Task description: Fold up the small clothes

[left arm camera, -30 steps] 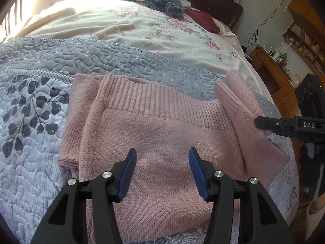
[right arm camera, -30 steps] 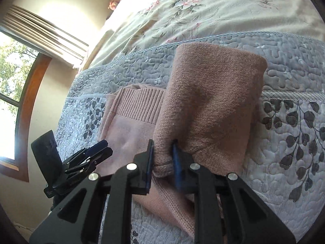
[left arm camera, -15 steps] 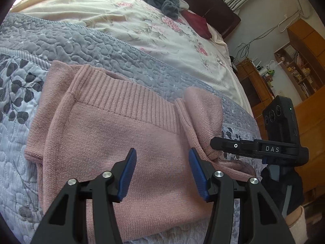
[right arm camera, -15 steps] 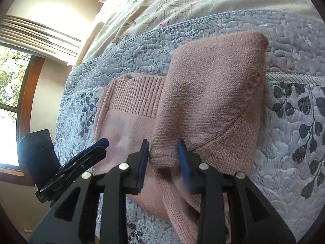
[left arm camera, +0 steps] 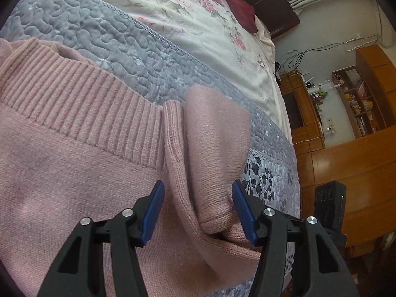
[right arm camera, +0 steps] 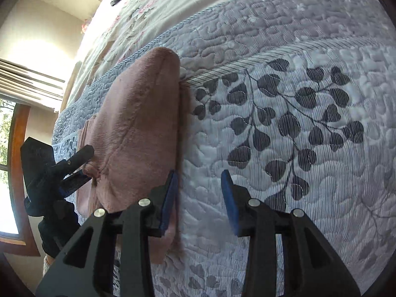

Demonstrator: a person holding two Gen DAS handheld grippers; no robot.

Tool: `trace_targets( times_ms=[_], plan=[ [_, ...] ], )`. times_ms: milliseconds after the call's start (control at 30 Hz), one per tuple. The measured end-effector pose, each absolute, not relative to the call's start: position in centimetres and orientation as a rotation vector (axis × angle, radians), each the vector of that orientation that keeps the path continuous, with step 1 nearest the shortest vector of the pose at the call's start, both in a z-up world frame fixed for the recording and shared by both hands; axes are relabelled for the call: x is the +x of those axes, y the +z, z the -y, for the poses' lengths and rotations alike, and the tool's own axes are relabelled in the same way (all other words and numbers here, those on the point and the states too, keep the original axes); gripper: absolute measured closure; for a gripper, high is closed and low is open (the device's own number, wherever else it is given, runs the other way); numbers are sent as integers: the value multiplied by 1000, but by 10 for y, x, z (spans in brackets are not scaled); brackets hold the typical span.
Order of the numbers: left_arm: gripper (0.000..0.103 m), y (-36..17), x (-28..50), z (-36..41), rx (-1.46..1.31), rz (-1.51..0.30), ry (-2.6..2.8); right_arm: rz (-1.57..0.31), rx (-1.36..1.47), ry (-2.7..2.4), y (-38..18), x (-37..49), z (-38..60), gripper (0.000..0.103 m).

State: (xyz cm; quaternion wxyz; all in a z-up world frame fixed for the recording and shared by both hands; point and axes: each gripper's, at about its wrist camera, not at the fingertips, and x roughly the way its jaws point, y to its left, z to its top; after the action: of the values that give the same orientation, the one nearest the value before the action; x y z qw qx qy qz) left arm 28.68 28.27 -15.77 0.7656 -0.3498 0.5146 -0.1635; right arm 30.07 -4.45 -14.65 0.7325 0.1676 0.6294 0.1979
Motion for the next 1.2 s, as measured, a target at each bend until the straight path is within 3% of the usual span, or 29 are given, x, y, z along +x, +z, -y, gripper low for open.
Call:
trace_targets(
  times_ms=[133,167,267,400,600,833,1033,1200],
  plan=[
    [50,-168,297,-267,-763,-1150,-359,-1397,404,441,-163,290,53,66],
    [60,-168,298,-264,-765,-1142,-360,-1398,406,443,-165,288,54,66],
    [75,-163,295,-264,-756,-1109,-357,-1399,394,445,-167,284,51,66],
    [83,-150,289,-273,-775,-1063,-388,-1388,358,457,-159,280,39,66],
    [85,-100,261,-300,-735,-931,-454,-1347,308,517,-140,274,12,66],
    [85,-64,246,-386,-692,-878,-375,-1323,283,602,-125,268,-26,66],
    [85,-75,238,-456,-704,-869,-288,-1329,242,678,-123,260,-67,66],
    [85,-123,232,-496,-738,-929,-223,-1346,214,731,-128,249,-96,65]
  ],
)
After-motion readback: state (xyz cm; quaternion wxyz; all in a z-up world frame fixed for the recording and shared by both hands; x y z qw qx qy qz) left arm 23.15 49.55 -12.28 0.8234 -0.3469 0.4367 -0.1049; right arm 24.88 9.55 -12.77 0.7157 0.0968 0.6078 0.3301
